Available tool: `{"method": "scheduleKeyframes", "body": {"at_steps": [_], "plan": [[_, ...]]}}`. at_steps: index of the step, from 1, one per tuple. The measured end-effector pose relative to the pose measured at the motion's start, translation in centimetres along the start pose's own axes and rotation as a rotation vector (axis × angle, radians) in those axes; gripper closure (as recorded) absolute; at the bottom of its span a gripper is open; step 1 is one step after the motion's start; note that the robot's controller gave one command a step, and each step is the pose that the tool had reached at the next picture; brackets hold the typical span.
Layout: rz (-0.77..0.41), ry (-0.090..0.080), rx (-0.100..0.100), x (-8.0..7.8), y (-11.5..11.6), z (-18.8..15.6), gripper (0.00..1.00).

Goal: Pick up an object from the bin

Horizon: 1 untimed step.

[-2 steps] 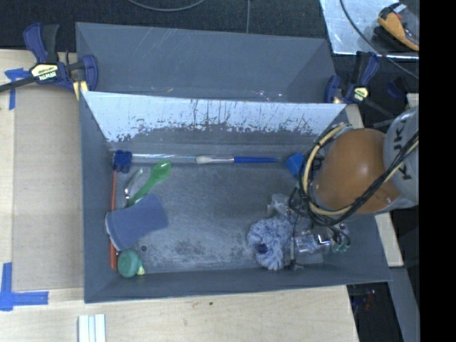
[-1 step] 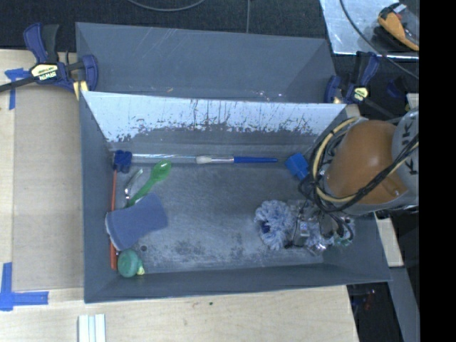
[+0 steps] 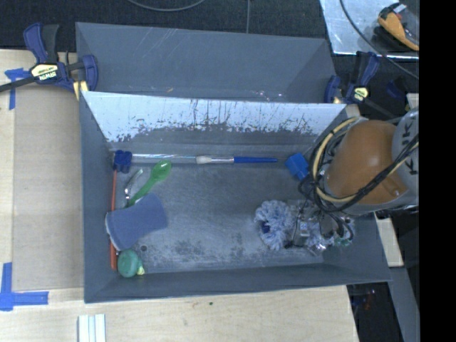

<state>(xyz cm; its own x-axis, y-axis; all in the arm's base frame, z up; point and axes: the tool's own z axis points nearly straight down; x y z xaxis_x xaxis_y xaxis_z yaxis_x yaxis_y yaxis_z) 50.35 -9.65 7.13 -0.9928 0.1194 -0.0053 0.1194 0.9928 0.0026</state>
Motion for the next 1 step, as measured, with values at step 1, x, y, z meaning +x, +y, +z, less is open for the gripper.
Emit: {"method": "scheduleKeyframes", "body": {"at_steps": [1], "plan": [[-0.001,0.003,0.000,0.11,0.00,-2.67,1.00]]}}
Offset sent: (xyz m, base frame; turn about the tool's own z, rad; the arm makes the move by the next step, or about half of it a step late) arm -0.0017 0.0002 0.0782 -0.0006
